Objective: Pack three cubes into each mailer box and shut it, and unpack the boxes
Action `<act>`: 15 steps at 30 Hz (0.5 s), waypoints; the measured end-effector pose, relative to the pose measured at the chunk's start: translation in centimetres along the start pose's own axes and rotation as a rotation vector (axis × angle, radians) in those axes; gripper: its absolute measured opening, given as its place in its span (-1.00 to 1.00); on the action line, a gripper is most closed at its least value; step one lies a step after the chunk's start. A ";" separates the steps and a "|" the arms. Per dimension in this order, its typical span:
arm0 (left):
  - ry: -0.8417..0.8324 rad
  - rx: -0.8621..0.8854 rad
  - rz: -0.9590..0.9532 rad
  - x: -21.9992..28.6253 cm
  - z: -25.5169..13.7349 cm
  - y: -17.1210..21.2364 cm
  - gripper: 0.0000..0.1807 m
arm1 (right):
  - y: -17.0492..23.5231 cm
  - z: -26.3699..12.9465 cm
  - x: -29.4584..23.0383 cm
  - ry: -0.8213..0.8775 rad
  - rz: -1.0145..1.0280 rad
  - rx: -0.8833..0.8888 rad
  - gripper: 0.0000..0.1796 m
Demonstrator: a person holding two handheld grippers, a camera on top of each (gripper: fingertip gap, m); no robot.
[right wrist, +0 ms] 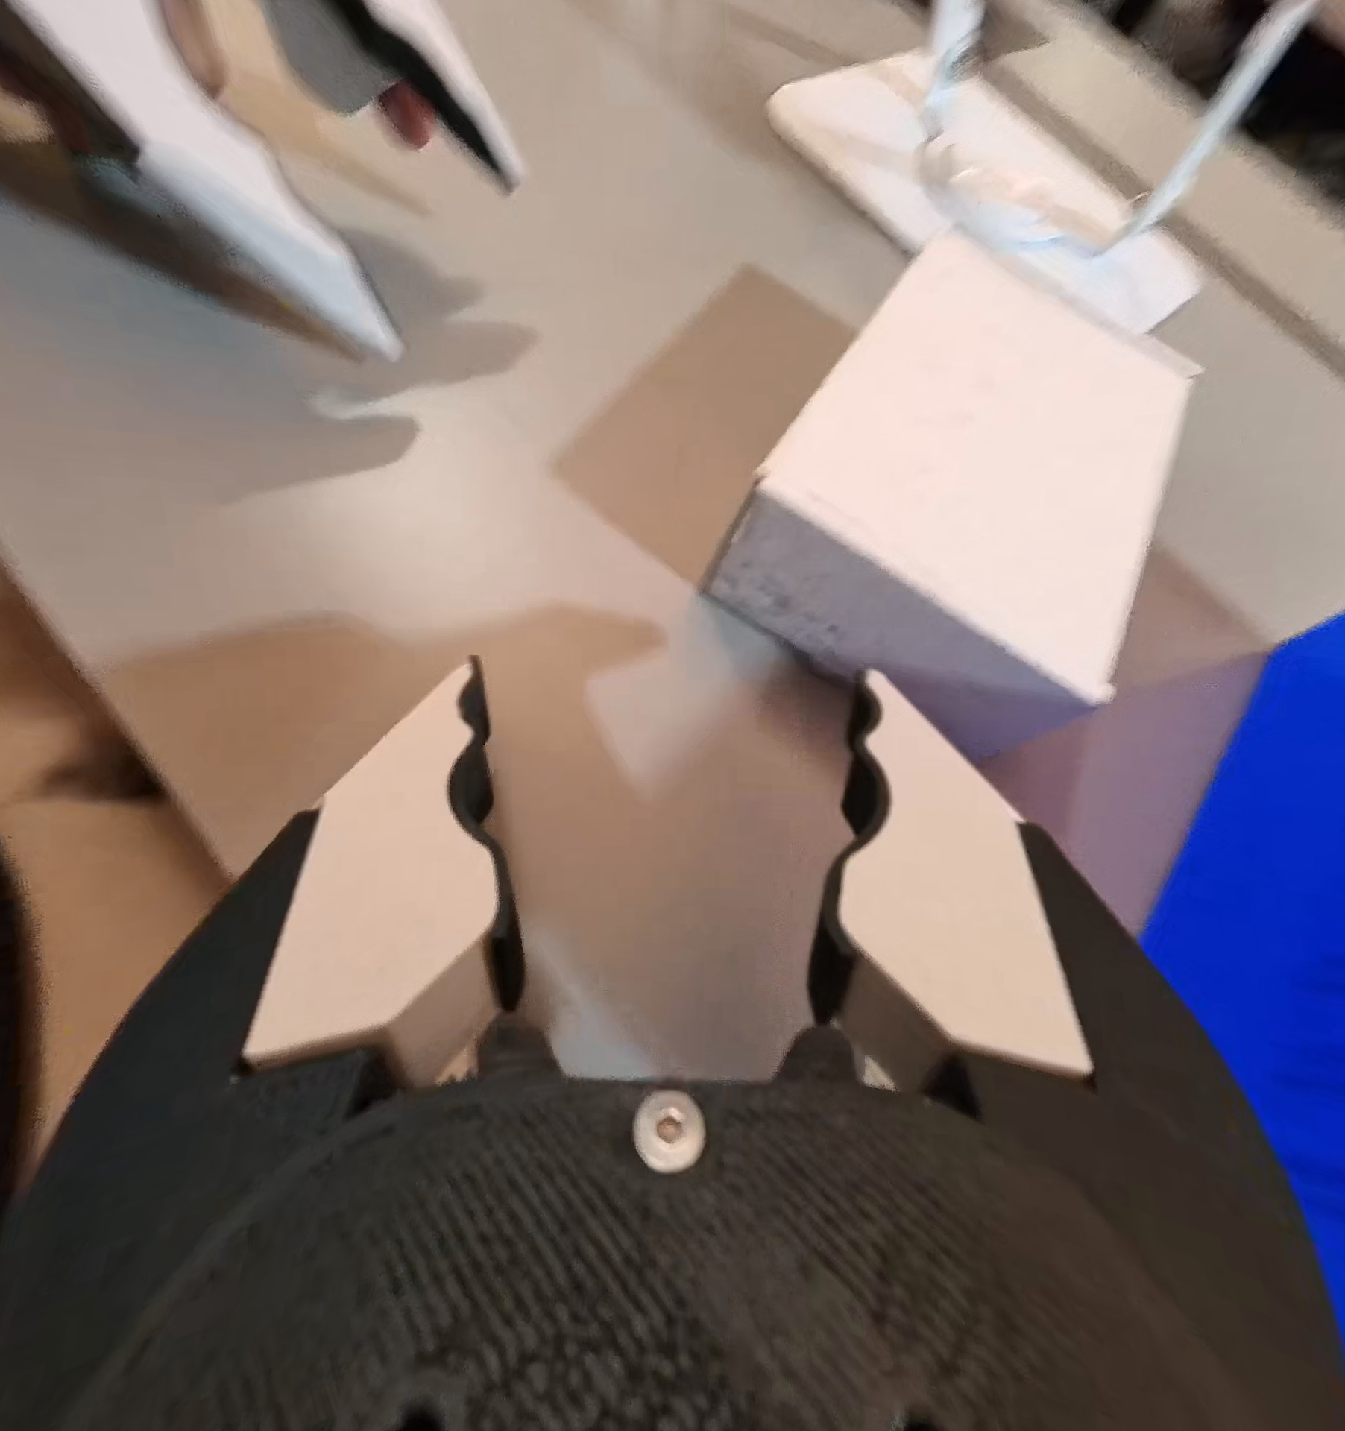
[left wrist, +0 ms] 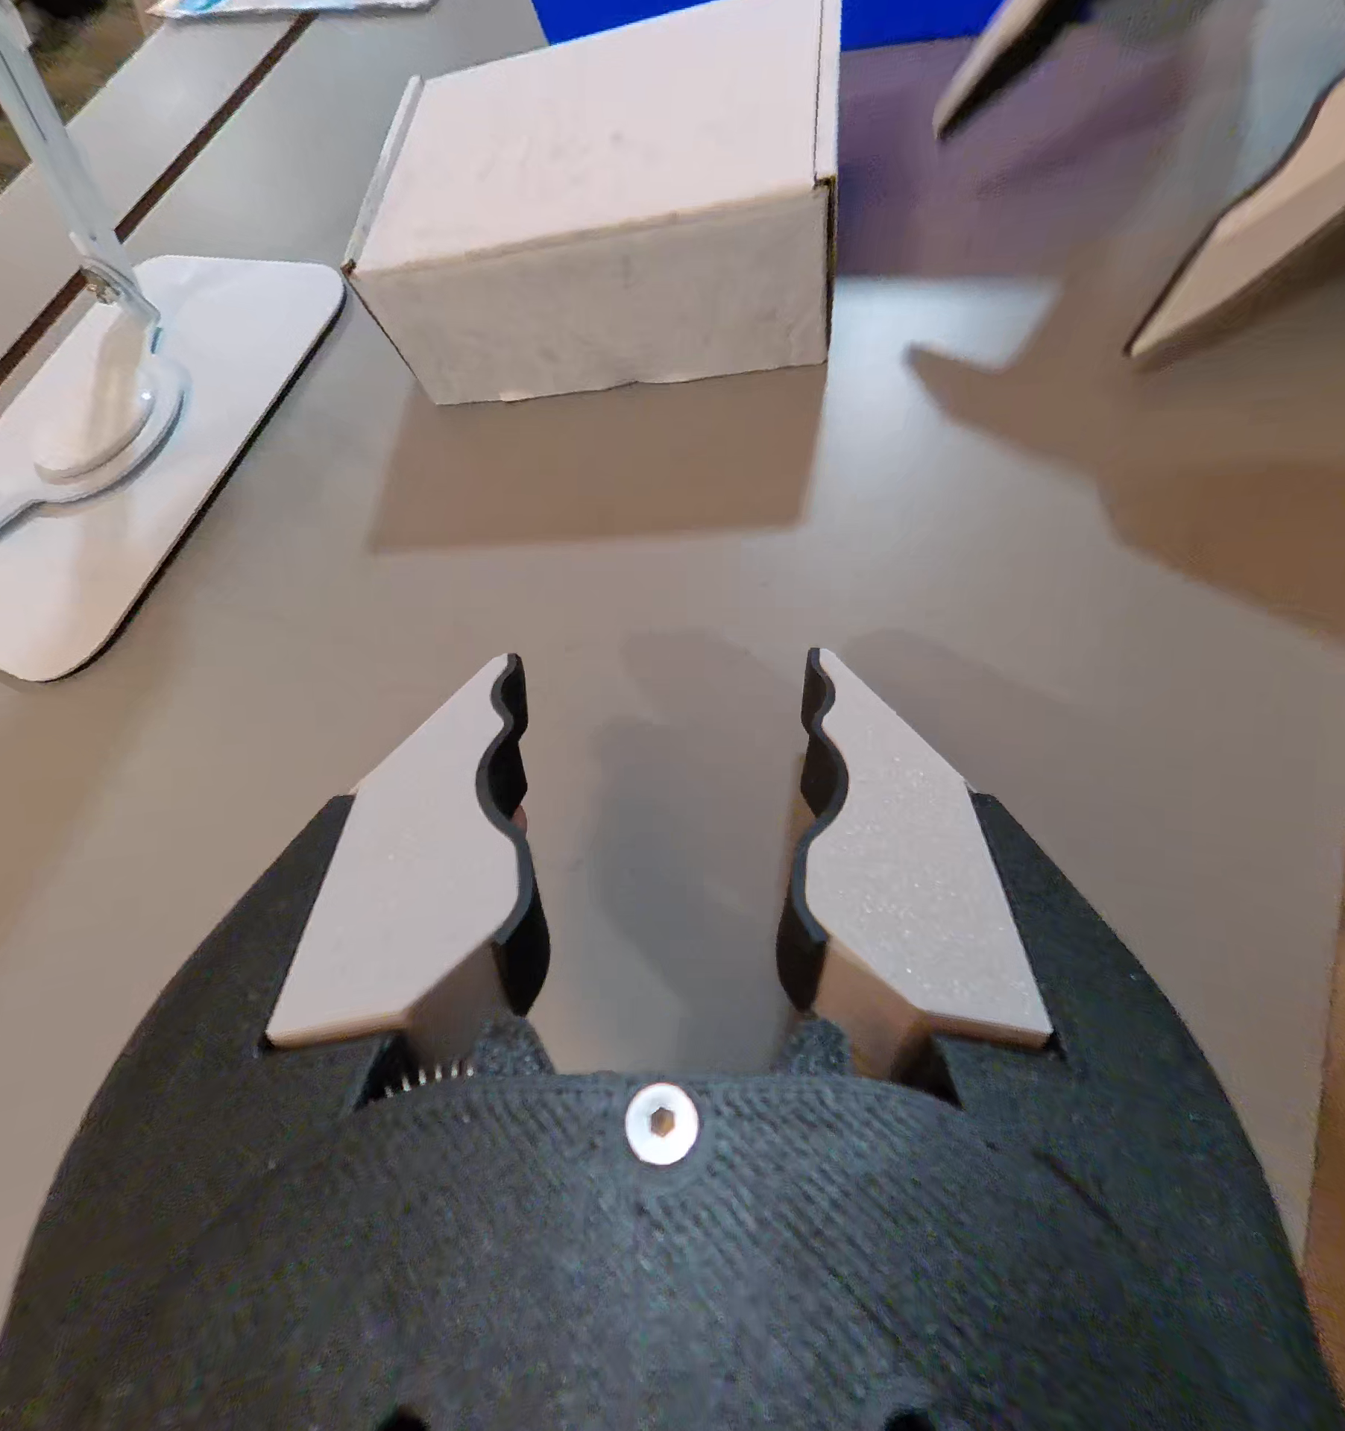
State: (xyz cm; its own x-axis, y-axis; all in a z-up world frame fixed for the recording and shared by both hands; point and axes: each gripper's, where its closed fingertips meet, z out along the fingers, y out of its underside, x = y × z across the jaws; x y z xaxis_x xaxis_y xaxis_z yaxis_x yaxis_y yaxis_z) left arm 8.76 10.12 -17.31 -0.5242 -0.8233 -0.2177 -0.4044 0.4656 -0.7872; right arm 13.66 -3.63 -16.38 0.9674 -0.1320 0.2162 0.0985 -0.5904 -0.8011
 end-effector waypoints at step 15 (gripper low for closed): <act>-0.098 -0.024 0.037 0.6 0.5 -0.7 -0.21 | -1.1 6.3 8.6 0.311 0.353 -0.165 0.69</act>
State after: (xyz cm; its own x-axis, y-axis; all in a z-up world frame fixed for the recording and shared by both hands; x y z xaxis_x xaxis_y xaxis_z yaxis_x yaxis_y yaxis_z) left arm 9.12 9.11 -17.18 -0.4638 -0.8328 -0.3022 -0.4048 0.5026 -0.7639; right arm 23.32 0.89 -17.18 0.8174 -0.5627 0.1239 -0.2848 -0.5815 -0.7621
